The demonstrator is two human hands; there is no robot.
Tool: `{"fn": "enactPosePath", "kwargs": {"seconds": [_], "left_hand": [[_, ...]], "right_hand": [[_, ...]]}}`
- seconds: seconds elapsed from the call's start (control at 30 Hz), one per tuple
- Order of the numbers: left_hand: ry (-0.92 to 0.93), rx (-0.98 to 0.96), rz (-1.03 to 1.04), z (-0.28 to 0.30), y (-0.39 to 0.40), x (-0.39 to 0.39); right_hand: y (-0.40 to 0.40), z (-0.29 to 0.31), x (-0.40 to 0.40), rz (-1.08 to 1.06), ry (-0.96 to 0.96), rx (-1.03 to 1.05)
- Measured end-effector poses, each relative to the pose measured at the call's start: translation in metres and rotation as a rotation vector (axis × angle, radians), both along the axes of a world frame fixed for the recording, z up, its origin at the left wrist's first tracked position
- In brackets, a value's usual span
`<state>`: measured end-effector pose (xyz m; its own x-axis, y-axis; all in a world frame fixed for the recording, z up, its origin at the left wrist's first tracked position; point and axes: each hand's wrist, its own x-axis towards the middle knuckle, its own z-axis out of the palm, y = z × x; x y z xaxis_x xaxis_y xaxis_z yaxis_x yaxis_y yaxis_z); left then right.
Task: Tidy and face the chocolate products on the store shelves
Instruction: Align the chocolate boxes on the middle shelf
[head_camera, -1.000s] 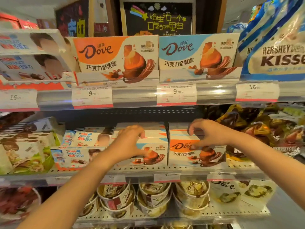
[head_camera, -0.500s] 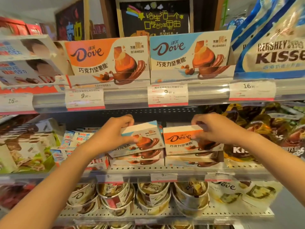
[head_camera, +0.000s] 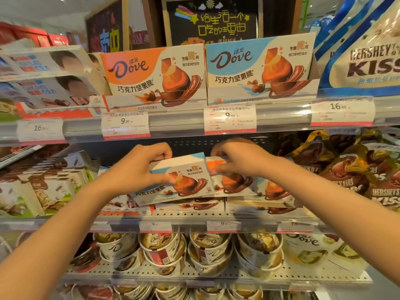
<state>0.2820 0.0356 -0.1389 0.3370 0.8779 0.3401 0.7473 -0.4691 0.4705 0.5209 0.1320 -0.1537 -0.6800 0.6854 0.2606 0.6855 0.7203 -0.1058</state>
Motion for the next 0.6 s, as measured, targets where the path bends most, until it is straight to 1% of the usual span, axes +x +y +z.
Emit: {"fn": "enactPosePath", "kwargs": {"seconds": [0.13, 0.3, 0.47, 0.6], "left_hand": [[0.029, -0.016, 0.033, -0.003, -0.005, -0.006], [0.067, -0.021, 0.066, -0.008, -0.011, -0.016], [0.071, -0.044, 0.067, -0.013, -0.013, -0.021], [0.066, -0.050, 0.049, -0.016, -0.012, -0.017]], "right_hand": [[-0.001, 0.002, -0.038, 0.099, 0.016, -0.063], [-0.006, 0.001, -0.057, 0.163, 0.036, -0.189], [-0.010, -0.009, -0.065, 0.215, 0.029, -0.154], [-0.010, -0.019, -0.060, 0.204, 0.045, -0.134]]}}
